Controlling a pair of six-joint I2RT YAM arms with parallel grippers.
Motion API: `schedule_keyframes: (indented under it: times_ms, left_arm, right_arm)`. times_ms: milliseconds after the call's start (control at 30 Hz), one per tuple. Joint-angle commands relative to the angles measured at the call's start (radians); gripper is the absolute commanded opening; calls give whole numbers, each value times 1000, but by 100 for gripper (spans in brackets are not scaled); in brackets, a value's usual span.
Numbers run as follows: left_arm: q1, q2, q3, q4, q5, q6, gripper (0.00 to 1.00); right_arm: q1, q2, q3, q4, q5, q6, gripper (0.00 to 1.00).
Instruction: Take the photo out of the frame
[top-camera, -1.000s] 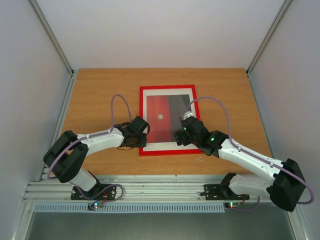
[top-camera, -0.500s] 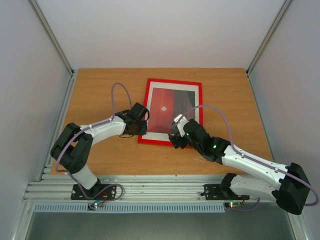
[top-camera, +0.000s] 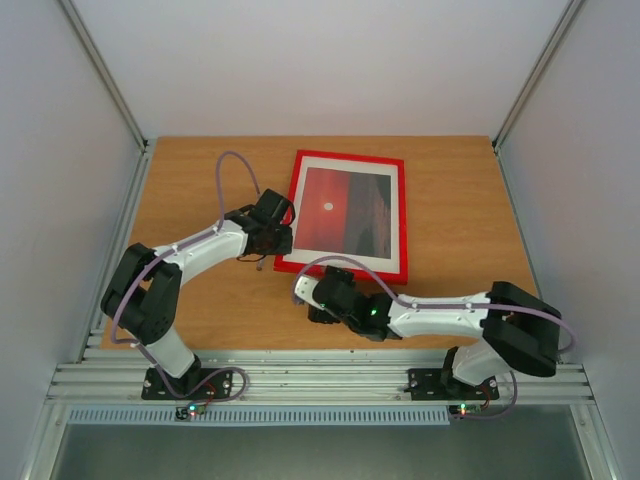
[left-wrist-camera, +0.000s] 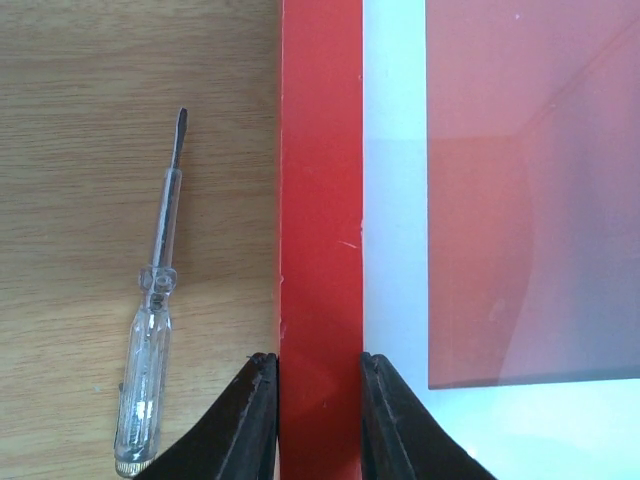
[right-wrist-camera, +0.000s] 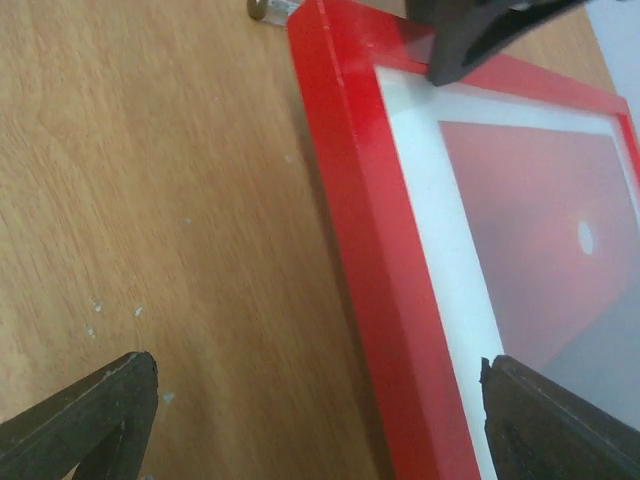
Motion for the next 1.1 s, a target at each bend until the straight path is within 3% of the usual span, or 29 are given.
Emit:
schedule_keyframes:
  times_ms: [0,200,567,867,1000,1067]
  left_arm:
    - [5,-35,52,41,-7,4,6]
    - [5,-52,59,30,-4,4,6]
    - [5,-119,23,25,0,-19,6]
    - [5,-179,-32,40,15,-49,6]
    - [5,-211,-45,44,16,-63,6]
    - [5,-234,-46,39,8,-68,7]
  right_arm:
    - [49,64,45,118,191,-143,88]
    - [58,158,63,180,341,-230,83]
    - [52,278,100,270,406,-319,74]
    - [26,296,138,308,453,-356,53]
    - [25,280,145,323,469,-397,32]
    - [25,265,146,324,470,-411,27]
